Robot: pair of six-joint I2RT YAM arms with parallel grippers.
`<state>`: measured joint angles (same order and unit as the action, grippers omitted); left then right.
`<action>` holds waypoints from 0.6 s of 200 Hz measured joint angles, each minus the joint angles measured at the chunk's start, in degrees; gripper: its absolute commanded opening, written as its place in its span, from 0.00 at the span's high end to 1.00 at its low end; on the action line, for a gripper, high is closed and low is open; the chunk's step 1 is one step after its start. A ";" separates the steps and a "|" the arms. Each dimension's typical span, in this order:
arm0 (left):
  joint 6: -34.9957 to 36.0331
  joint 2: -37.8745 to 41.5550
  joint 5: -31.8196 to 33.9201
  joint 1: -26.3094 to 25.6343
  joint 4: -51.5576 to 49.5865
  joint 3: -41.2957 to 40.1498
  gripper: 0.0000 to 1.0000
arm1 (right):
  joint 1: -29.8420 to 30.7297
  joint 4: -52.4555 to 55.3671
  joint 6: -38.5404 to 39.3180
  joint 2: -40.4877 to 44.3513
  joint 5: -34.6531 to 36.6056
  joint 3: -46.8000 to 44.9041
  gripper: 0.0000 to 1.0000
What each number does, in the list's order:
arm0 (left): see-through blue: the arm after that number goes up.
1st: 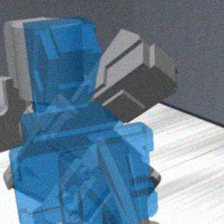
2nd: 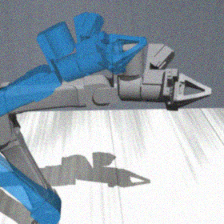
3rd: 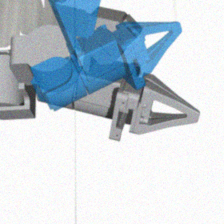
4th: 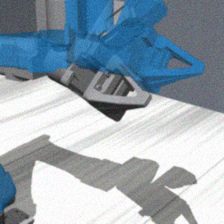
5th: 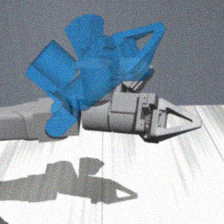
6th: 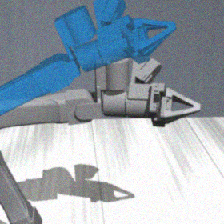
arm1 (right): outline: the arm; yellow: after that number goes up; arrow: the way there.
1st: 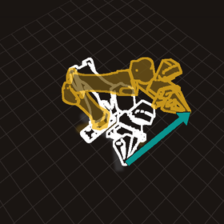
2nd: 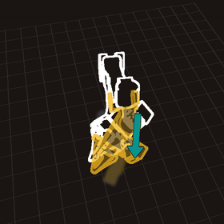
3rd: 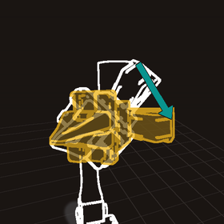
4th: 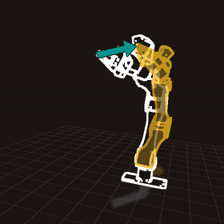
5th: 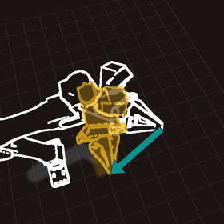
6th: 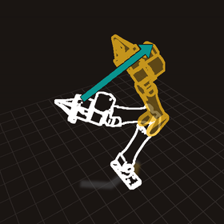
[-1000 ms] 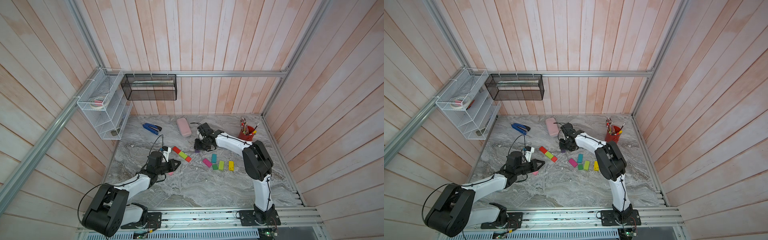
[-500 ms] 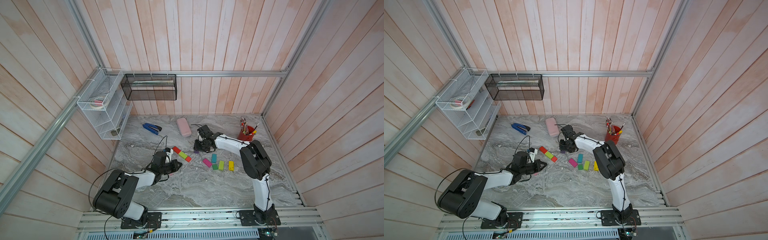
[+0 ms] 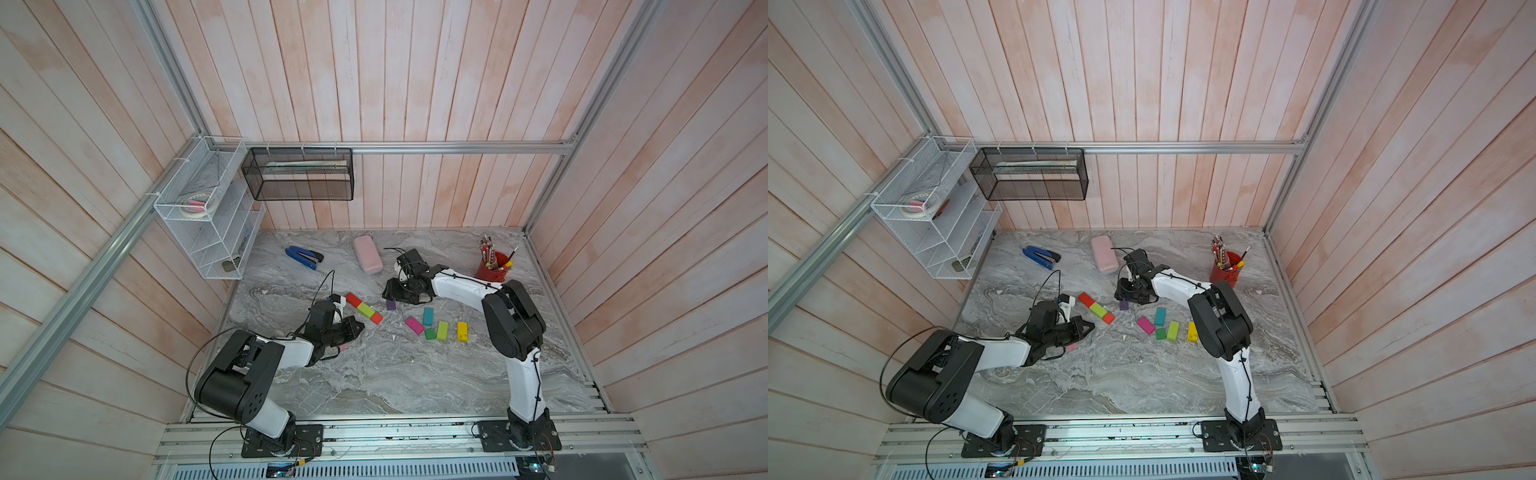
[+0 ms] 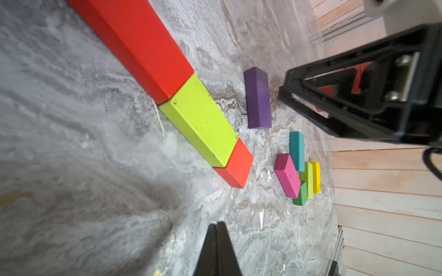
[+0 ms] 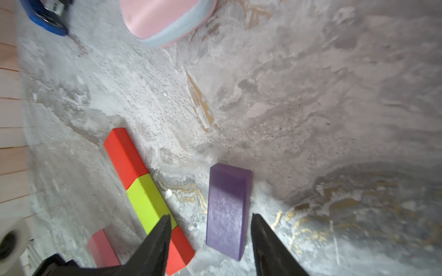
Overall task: Assemble the letter v with building blocks
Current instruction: Place the building block at the center of the board, then assemble the building block at the center of the board.
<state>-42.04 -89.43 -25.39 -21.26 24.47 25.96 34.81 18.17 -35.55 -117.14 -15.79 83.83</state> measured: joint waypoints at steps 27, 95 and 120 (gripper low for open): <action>-1.03 -0.52 0.42 -0.61 0.42 0.07 1.00 | -3.72 -1.51 2.12 2.29 -3.06 -2.08 0.82; -3.10 -2.10 3.61 -3.87 0.13 1.97 1.00 | -5.22 -1.90 8.63 0.46 -7.91 -4.31 0.98; -3.69 -2.10 4.76 -4.11 -0.46 2.03 1.00 | -5.09 -1.90 9.88 -0.22 -8.61 -5.64 0.98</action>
<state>-45.74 -91.53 -20.62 -25.36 24.01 27.99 29.71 16.27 -25.67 -117.36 -24.40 78.19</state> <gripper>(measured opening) 0.042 0.042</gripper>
